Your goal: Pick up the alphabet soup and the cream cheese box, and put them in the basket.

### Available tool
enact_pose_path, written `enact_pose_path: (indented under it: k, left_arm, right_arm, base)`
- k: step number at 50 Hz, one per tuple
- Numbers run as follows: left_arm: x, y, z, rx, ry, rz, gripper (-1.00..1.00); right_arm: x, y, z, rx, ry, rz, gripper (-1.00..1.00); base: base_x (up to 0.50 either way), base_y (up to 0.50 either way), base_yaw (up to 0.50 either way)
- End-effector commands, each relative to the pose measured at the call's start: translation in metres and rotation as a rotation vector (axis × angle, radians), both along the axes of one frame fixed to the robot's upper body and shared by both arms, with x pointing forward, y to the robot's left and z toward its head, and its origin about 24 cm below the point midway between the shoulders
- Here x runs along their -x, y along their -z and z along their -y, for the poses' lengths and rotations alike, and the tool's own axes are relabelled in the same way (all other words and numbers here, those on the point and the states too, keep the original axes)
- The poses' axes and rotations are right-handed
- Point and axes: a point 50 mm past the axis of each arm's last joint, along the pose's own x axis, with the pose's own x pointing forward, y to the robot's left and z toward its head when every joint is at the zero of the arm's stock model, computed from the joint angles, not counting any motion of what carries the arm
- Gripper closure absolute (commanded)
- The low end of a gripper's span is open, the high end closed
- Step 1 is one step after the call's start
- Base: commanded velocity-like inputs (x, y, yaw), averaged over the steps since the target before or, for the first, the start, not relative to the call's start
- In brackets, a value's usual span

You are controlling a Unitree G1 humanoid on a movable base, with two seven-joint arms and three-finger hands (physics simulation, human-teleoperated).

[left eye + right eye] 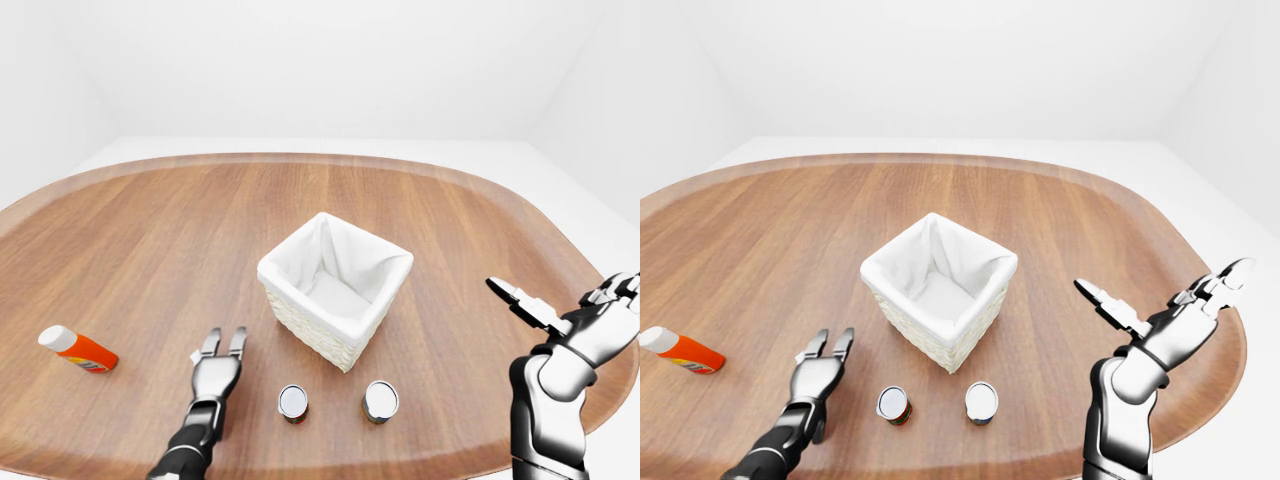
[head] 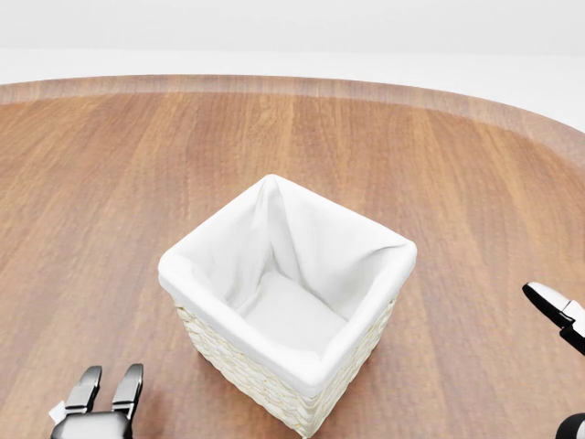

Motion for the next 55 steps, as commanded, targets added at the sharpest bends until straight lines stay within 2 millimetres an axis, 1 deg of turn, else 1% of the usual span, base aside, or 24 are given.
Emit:
enact_pose_path:
  k: [1,10,17,20,23,29,38,39,40,41,55]
  left_arm:
    - [0.064,0.033,-0.019,-0.028,-0.07,-0.228,-1.0]
    - [0.063,0.032,-0.023,-0.028,-0.092,-0.221,-1.0]
    - [0.064,0.032,-0.028,-0.029,-0.116,-0.234,-1.0]
    - [0.062,0.031,-0.03,-0.03,-0.128,-0.228,-1.0]
    - [0.062,0.03,-0.031,-0.029,-0.137,-0.229,-1.0]
    - [0.065,0.032,-0.033,-0.04,-0.157,-0.246,-1.0]
    - [0.073,0.033,-0.042,-0.049,-0.201,-0.272,-1.0]
    - [0.074,0.033,-0.043,-0.049,-0.204,-0.273,-0.58]
    - [0.075,0.033,-0.044,-0.048,-0.206,-0.274,0.26]
    - [0.075,0.033,-0.045,-0.047,-0.21,-0.275,1.0]
    - [0.077,0.032,-0.049,-0.05,-0.226,-0.273,1.0]
  right_arm:
    - [-0.001,0.001,0.0,-0.001,0.0,-0.006,-1.0]
    - [0.0,0.0,0.0,0.002,0.001,0.0,-1.0]
    - [-0.001,0.003,0.0,-0.004,0.0,-0.014,-1.0]
    - [0.0,0.0,0.0,0.002,0.0,-0.001,-1.0]
    - [-0.001,0.003,0.0,-0.003,0.0,-0.013,-1.0]
    - [0.0,0.001,0.0,0.0,0.0,-0.006,-1.0]
    - [0.0,0.0,0.0,0.003,0.001,0.0,-1.0]
    - [0.0,0.0,0.0,0.002,0.001,-0.001,-1.0]
    - [0.0,0.0,0.0,0.003,0.001,-0.002,-1.0]
    - [0.0,0.001,0.0,0.001,0.001,-0.006,-1.0]
    - [-0.001,-0.001,0.0,0.005,-0.001,0.0,-1.0]
  base:
    - [0.0,0.0,0.0]
    - [0.0,0.0,0.0]
    - [0.0,0.0,0.0]
    - [0.0,0.0,0.0]
    - [0.0,0.0,0.0]
    - [0.0,0.0,0.0]
    - [0.0,0.0,0.0]
    - [0.0,0.0,0.0]
    - [0.0,0.0,0.0]
    - [0.0,0.0,0.0]
    - [0.0,0.0,0.0]
